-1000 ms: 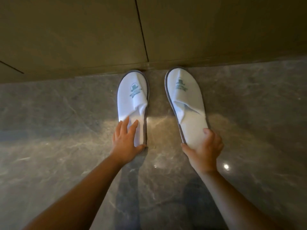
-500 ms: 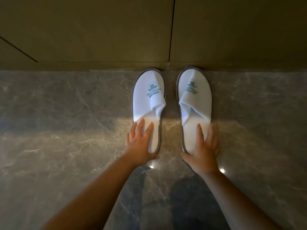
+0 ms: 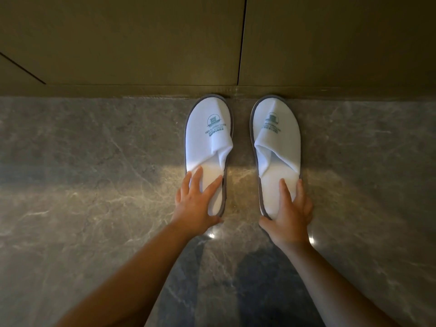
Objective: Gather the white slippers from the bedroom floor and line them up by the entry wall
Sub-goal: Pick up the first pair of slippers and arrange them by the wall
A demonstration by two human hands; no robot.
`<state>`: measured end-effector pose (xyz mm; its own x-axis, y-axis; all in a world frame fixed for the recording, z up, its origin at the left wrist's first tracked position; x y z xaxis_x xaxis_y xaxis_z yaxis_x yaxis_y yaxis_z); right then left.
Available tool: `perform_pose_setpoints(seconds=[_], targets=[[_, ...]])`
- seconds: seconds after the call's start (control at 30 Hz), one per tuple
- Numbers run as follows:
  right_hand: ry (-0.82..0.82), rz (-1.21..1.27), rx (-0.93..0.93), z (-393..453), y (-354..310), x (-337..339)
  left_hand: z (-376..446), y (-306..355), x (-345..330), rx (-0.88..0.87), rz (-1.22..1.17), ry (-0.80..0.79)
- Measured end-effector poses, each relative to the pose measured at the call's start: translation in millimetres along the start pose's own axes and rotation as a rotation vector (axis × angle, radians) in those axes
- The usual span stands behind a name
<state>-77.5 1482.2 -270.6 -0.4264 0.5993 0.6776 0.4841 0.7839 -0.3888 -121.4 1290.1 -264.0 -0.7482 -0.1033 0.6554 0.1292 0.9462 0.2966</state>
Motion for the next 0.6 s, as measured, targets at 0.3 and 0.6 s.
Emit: perform_pose_setpoints(seconds=[0.3, 0.6], targets=[[0.001, -0.017, 0.006, -1.5, -3.4, -1.7, -2.5, 4.7, 0.5, -0.01, -0.01, 0.012], [-0.007, -0.036, 0.014, -2.3, -6.0, -2.8, -3.8, 5.9, 0.3, 0.016, 0.013, -0.012]])
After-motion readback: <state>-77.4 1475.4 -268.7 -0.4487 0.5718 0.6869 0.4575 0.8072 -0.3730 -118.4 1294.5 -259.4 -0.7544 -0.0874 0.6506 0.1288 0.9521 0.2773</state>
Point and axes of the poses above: each hand's wrist, its own z-axis towards the middle knuckle, its own x-axis out of the back of the hand, y = z × x, the point moved 1 cm from there along z, towards the middle knuckle, and after that the axes turned 15 degrees about -y, right-handed, at the moved point
